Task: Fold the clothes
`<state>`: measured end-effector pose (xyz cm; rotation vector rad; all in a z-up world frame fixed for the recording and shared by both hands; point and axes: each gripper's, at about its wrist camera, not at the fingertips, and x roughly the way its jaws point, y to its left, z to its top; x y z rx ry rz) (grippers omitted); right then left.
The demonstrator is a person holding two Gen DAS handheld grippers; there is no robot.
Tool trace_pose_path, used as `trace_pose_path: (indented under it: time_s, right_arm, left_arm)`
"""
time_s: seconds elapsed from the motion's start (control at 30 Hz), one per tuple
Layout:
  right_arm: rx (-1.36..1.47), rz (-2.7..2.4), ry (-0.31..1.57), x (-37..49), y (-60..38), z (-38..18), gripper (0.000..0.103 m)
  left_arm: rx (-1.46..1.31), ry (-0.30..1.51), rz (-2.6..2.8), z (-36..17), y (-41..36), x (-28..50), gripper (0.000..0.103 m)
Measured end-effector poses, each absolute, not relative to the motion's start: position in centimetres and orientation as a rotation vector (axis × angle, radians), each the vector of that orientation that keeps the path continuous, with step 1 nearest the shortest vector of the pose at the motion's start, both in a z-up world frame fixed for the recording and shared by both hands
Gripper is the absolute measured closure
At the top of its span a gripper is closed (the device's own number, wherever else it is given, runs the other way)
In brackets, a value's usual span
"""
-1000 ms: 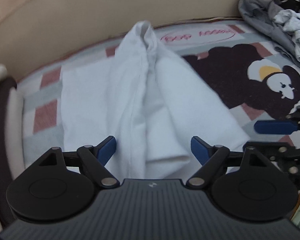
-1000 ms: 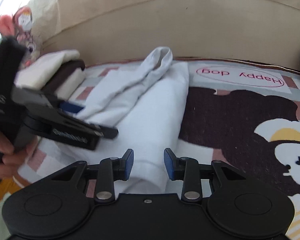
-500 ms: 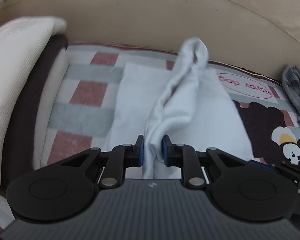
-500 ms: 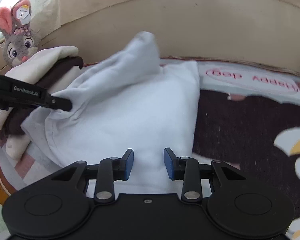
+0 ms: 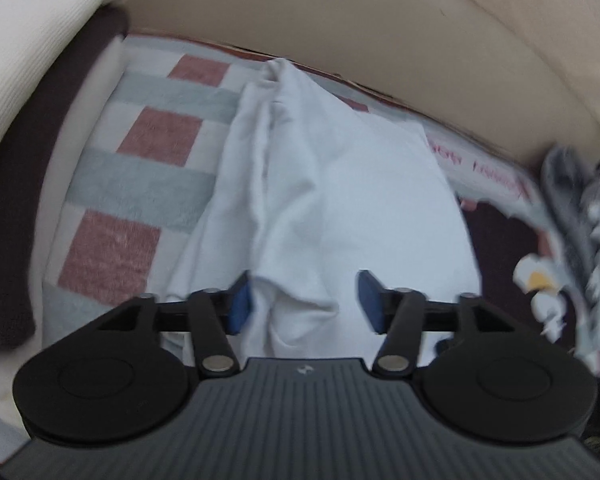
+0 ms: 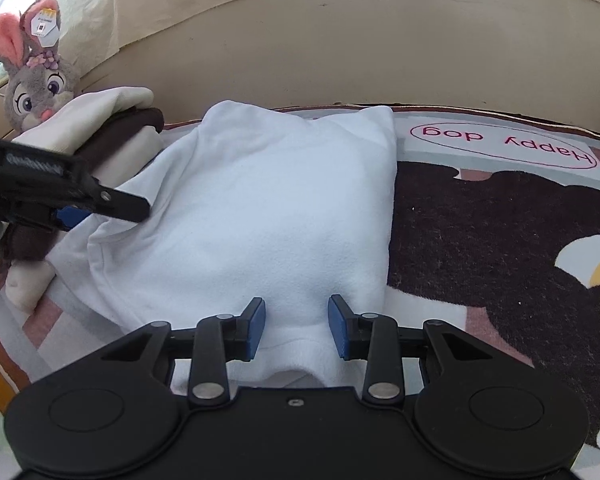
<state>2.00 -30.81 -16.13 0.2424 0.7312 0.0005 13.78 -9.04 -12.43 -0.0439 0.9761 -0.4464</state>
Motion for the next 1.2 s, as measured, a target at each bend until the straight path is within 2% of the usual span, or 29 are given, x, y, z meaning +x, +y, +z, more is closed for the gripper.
trace_pose_path:
  time_s: [0.03, 0.07, 0.1, 0.17, 0.43, 0.5, 0.53, 0.6, 0.7, 0.77, 1.0, 1.2]
  right_arm:
    - [0.240, 0.001, 0.731, 2.0, -30.8, -16.1, 0.063]
    - [0.236, 0.003, 0.731, 1.9, -30.8, -16.1, 0.063]
    - [0.231, 0.006, 0.730, 1.9, -30.7, -16.1, 0.063]
    - [0.229, 0.010, 0.731, 1.8, -30.7, -16.0, 0.063]
    - [0.228, 0.006, 0.738, 1.6, -30.4, -15.9, 0.063]
    - [0.207, 0.012, 0.740, 1.4, -30.0, -15.9, 0.063]
    - [0.196, 0.015, 0.741, 1.3, -29.8, -15.8, 0.063]
    - [0.187, 0.058, 0.744, 1.1, -29.3, -15.7, 0.059]
    - [0.195, 0.118, 0.752, 1.0, -28.4, -15.4, 0.061]
    - [0.204, 0.090, 0.743, 1.0, -28.1, -15.1, 0.060]
    - [0.108, -0.106, 0.735, 2.6, -28.8, -14.0, 0.056]
    - [0.361, -0.087, 0.809, 5.7, -34.6, -14.4, 0.055]
  left_arm:
    - [0.016, 0.969, -0.414, -12.6, -9.6, 13.8, 0.042]
    - [0.077, 0.959, -0.380, -12.8, -10.2, 13.7, 0.086]
    - [0.107, 0.911, -0.376, -12.3, -10.4, 13.3, 0.091]
    - [0.158, 0.805, -0.375, -11.3, -10.6, 12.3, 0.091]
    - [0.005, 0.928, -0.204, -13.0, -6.0, 13.3, 0.086]
    - [0.025, 0.925, -0.165, -13.0, -5.5, 13.0, 0.077]
    - [0.072, 0.902, -0.149, -12.7, -5.7, 12.5, 0.069]
    - [0.076, 0.904, -0.176, -12.7, -6.1, 13.0, 0.069]
    - [0.075, 0.910, -0.220, -12.7, -6.7, 14.0, 0.068]
    - [0.074, 0.914, -0.250, -12.7, -7.0, 14.6, 0.059]
    - [0.071, 0.928, -0.355, -12.7, -8.4, 16.7, 0.063]
    - [0.131, 0.925, -0.408, -12.3, -9.9, 18.7, 0.063]
